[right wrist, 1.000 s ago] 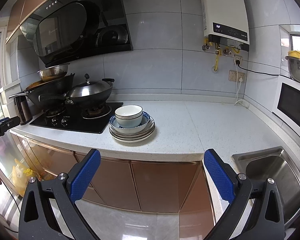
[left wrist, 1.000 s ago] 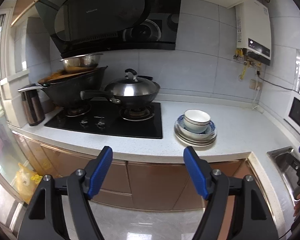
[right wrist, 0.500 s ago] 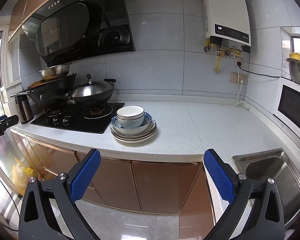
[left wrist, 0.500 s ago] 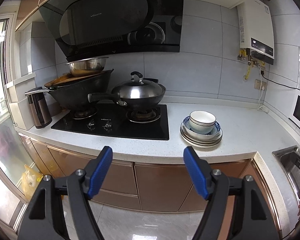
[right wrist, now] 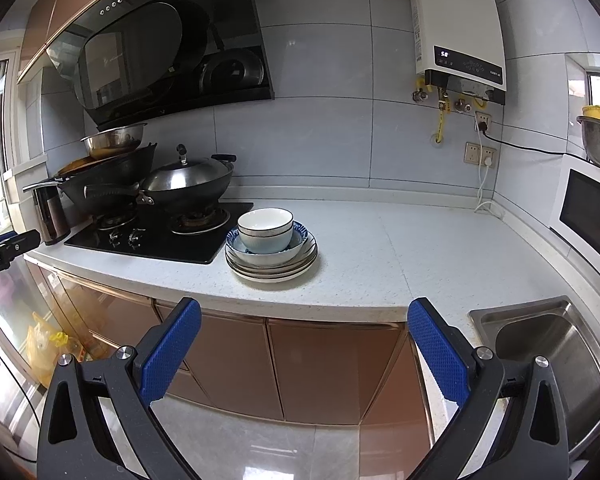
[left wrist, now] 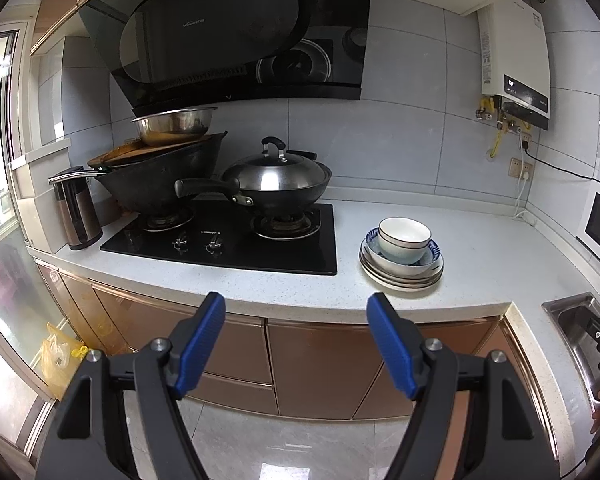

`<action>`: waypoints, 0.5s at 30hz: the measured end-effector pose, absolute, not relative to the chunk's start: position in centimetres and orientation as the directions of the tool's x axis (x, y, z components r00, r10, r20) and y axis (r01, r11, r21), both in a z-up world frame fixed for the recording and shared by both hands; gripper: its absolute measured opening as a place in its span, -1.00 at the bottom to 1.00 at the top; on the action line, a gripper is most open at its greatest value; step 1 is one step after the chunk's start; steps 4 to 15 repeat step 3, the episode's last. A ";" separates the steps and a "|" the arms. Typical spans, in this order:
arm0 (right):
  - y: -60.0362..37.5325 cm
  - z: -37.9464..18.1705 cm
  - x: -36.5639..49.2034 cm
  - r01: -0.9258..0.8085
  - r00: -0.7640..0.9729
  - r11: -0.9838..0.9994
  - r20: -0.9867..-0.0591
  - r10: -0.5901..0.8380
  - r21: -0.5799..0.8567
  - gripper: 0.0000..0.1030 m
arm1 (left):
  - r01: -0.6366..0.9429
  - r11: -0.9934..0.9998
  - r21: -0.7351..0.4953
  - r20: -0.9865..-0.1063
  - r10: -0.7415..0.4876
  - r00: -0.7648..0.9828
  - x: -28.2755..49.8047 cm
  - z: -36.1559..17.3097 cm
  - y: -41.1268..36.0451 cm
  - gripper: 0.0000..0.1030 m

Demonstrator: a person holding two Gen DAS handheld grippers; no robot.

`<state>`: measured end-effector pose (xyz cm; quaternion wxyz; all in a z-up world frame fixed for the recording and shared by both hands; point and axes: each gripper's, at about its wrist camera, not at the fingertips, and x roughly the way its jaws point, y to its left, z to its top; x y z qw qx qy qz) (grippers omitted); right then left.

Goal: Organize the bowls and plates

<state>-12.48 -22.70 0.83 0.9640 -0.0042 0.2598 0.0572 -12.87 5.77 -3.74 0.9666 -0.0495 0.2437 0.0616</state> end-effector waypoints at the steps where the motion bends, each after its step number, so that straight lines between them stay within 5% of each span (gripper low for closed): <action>1: -22.7 0.8 -12.5 -0.112 0.859 0.993 -0.501 0.108 0.021 0.97 | -0.142 0.988 -0.066 -0.481 0.093 0.872 -12.8 -3.8 5.8 0.41; 15: -22.7 0.8 -12.5 -0.111 0.858 0.994 -0.503 0.106 0.021 0.97 | -0.144 0.988 -0.065 -0.486 0.094 0.869 -12.8 -3.9 5.8 0.41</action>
